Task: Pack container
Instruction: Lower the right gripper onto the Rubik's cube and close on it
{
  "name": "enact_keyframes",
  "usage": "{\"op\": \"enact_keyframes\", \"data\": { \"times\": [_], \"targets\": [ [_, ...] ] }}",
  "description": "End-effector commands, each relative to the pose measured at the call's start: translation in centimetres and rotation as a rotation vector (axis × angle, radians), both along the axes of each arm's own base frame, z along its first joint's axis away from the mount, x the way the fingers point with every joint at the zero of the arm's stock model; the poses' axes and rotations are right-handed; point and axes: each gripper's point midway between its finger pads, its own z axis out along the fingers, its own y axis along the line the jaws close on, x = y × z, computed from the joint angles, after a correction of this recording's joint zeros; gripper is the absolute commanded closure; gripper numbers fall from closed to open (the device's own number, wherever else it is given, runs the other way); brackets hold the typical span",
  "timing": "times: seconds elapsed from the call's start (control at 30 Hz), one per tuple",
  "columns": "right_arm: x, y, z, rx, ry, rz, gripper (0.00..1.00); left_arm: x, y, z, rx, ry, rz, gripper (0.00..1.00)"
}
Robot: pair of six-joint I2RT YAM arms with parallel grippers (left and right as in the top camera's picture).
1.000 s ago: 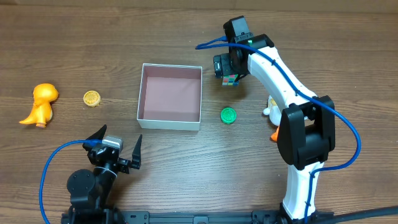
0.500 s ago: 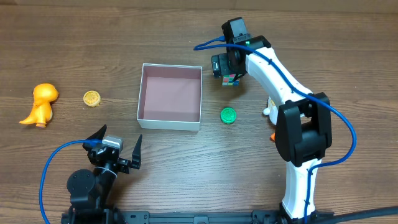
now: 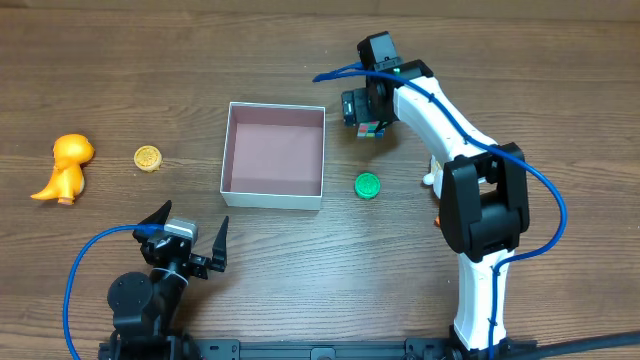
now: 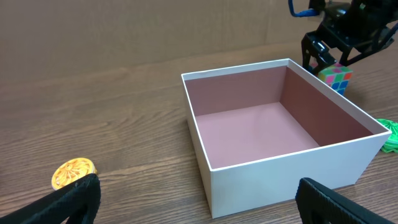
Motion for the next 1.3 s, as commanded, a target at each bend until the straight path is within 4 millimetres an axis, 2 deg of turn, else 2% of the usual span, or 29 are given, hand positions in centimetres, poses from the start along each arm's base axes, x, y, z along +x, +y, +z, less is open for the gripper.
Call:
{"op": "enact_keyframes", "data": {
  "times": [0.0, 0.23, 0.43, 0.7, 1.27],
  "targets": [
    [0.95, -0.43, 0.75, 0.007, -0.031, -0.044, 0.00, -0.02, -0.18, 0.05, 0.018, -0.012, -0.013, 0.00],
    [0.92, -0.08, 0.74, 0.025, -0.028, -0.038, 0.00, -0.02, -0.18, 0.05, 0.018, -0.012, -0.013, 0.00],
    [0.81, -0.11, 0.69, 0.024, -0.023, -0.038, 0.05, -0.02, -0.18, 0.05, 0.018, -0.012, -0.013, 0.00],
    [0.16, -0.25, -0.14, 0.019, 0.000, -0.036, 0.05, -0.02, -0.19, 0.05, 0.018, -0.012, -0.013, 0.00],
    [0.07, 0.48, -0.17, 0.059, 0.008, -0.022, 0.04, -0.02, -0.19, 0.05, 0.018, -0.012, -0.013, 0.00]
  ]
}}
